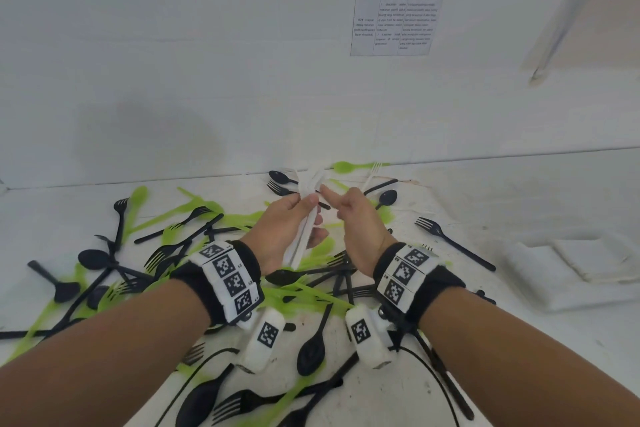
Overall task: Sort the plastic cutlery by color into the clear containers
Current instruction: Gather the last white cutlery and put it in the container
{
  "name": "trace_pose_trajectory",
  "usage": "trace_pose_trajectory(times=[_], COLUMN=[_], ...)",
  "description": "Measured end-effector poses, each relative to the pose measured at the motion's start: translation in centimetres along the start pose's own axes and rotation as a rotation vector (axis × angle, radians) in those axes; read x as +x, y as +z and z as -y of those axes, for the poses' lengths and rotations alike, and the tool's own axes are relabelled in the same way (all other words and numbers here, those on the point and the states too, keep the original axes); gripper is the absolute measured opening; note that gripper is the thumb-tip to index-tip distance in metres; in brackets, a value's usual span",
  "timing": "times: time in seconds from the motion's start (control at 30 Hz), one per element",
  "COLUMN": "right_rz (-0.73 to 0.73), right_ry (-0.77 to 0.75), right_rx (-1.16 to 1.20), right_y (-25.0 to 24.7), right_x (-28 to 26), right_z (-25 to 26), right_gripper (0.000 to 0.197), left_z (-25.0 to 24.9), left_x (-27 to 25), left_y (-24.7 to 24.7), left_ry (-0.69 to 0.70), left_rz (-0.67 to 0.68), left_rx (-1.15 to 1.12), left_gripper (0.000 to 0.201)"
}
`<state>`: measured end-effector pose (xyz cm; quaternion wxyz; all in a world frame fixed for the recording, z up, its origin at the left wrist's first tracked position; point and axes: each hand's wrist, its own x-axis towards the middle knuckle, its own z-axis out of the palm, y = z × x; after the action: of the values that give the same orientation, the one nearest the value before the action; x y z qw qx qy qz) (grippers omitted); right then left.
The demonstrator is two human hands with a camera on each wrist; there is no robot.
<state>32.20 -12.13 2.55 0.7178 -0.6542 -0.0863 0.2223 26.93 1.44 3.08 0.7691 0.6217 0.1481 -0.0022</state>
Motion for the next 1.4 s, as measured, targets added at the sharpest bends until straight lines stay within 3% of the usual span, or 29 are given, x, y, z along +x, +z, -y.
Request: trace_pose_trajectory(times=[0.07, 0.13, 0.2, 0.3, 0.4, 0.47, 0.53, 0.67, 0.87, 1.1, 1.4], right_rz=[-0.02, 0.016, 0.112, 0.147, 0.086, -0.03, -0.105, -0.188, -0.269, -0.267, -0.193], right_ry=[-0.085, -0.366, -0.635, -0.742, -0.71, -0.643, -0.577, -0.454, -0.375, -0.313, -0.107], right_rx=[-0.321, -0.763, -1.085, -1.306, -1.381, -1.355, -1.351, -1.347, -1.359, -1.414, -1.458], right_y=[-1.0, -2.0, -3.1, -3.9, -5.3, -7.1, -8.9, -12.3, -20.0, -33.3, -49.1], right_x=[0.7, 1.0, 1.5, 1.6, 1.1, 0.7, -0.2, -2.4, -4.5, -7.3, -10.2], right_z=[-0.1, -0.3, -0.5, 0.9, 2.0, 2.3, 2.2, 1.9, 2.7, 2.8, 4.8], right_gripper=[0.062, 0.083, 0.076, 0.04, 0.029, 0.03, 0.031, 0.035, 0.036, 0.031, 0.035], left_z=[-0.1, -0.5, -1.0, -1.6, -2.3, -2.7, -3.0, -3.0, -1.6, 0.5, 4.3], left_x=[0.1, 0.0, -0.1, -0.3, -0.5, -0.8, -0.7, 0.8, 2.0, 3.3, 5.6], left_y=[-0.5, -1.0, -1.4, -1.9, -2.2, -2.0, -1.4, 1.8, 9.6, 23.8, 39.7], left_ry=[0.002, 0.004, -0.01, -0.044, 0.006, 0.141, 0.261, 0.299, 0.363, 0.284, 0.212], left_rz=[0.002, 0.072, 0.161, 0.294, 0.393, 0.408, 0.411, 0.531, 0.555, 0.567, 0.633], left_rx=[0.171, 0.383, 0.59, 0.87, 1.159, 1.415, 1.524, 1.533, 1.349, 1.324, 1.383], left_gripper=[0.027, 0.028, 0.025, 0.022, 0.029, 0.027, 0.027, 0.032, 0.035, 0.021, 0.025])
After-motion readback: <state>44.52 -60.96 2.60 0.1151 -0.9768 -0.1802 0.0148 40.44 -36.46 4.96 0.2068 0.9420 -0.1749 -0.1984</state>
